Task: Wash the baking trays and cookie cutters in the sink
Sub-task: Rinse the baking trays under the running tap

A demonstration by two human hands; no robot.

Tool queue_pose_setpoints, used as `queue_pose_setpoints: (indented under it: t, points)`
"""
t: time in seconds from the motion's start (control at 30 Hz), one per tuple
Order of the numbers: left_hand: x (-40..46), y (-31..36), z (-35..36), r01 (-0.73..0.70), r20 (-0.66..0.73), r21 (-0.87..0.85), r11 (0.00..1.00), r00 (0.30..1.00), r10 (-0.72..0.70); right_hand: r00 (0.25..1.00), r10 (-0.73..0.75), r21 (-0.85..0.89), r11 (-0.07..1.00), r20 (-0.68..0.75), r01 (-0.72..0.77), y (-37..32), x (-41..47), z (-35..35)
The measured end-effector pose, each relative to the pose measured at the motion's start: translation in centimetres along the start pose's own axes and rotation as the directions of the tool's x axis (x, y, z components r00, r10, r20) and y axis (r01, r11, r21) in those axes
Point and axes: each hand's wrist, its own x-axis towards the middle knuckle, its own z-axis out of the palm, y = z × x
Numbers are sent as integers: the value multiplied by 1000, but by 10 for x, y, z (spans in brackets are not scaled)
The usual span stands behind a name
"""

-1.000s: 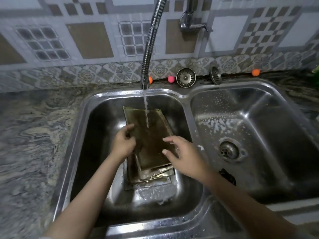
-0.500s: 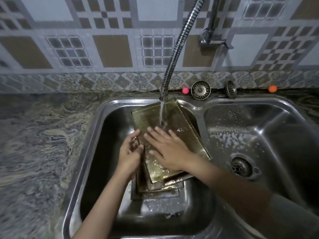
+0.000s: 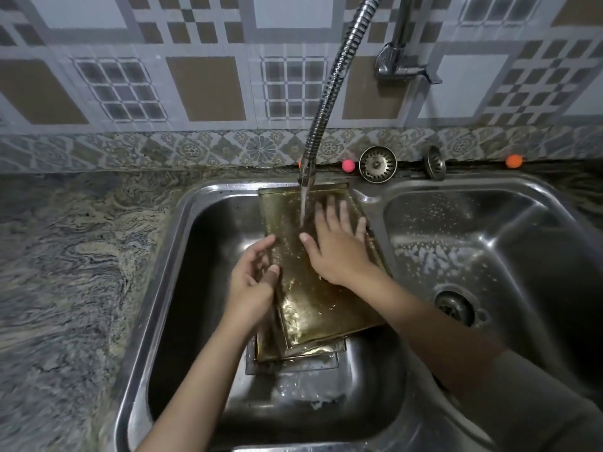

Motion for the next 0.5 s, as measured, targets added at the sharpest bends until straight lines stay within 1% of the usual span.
queue_pose_setpoints:
  t: [0.03, 0.07, 0.1, 0.13, 0.17, 0.2, 0.23, 0.27, 0.3, 0.33, 0.37, 0.4, 0.47, 0.5]
  points:
    - [-1, 3, 4, -21, -6, -1, 1000, 1000, 21, 997, -76, 12, 997, -3, 76, -11, -4, 3]
    - [1, 3, 4, -19, -36, -17, 1000, 999, 18, 978, -209, 26, 978, 18, 209, -21, -12, 6]
    - [5, 3, 0, 5, -74, -44, 999, 997, -9, 939, -342, 30, 940, 47, 341, -25, -23, 11]
    - [8, 0, -7, 44, -104, -77, 996, 993, -52, 892, -444, 12, 896, 80, 444, -22, -33, 12]
    - [10, -3, -14, 75, -109, -100, 992, 990, -86, 866, -489, -35, 869, 103, 494, -11, -35, 10]
    - [11, -6, -19, 85, -98, -105, 991, 991, -95, 881, -462, -101, 876, 104, 471, -2, -28, 6]
    - [9, -7, -19, 72, -72, -83, 994, 994, -78, 929, -362, -149, 917, 79, 370, 6, -16, 2]
    - [7, -6, -14, 47, -32, -59, 997, 998, -48, 979, -199, -147, 968, 37, 202, 10, -5, -6]
    - [3, -3, -6, 26, 15, -38, 999, 1000, -25, 999, -46, -105, 993, -4, 46, 8, 3, -10]
    - [0, 0, 3, 5, 50, -28, 1000, 999, -4, 999, 23, -61, 998, -25, -24, 0, 6, -11]
    - [-1, 3, 8, -10, 54, -23, 1000, 998, 12, 999, -26, -44, 999, -24, 25, -9, 4, -9]
    - [1, 4, 8, -14, 29, -34, 999, 999, 15, 988, -153, -30, 988, 8, 153, -17, -4, -3]
    - [9, 4, -4, 23, -56, -83, 996, 998, -28, 905, -411, -17, 910, 105, 415, -13, -28, 3]
    - [11, 1, -13, 47, -81, -110, 993, 995, -56, 875, -461, -39, 881, 145, 471, -2, -34, 2]
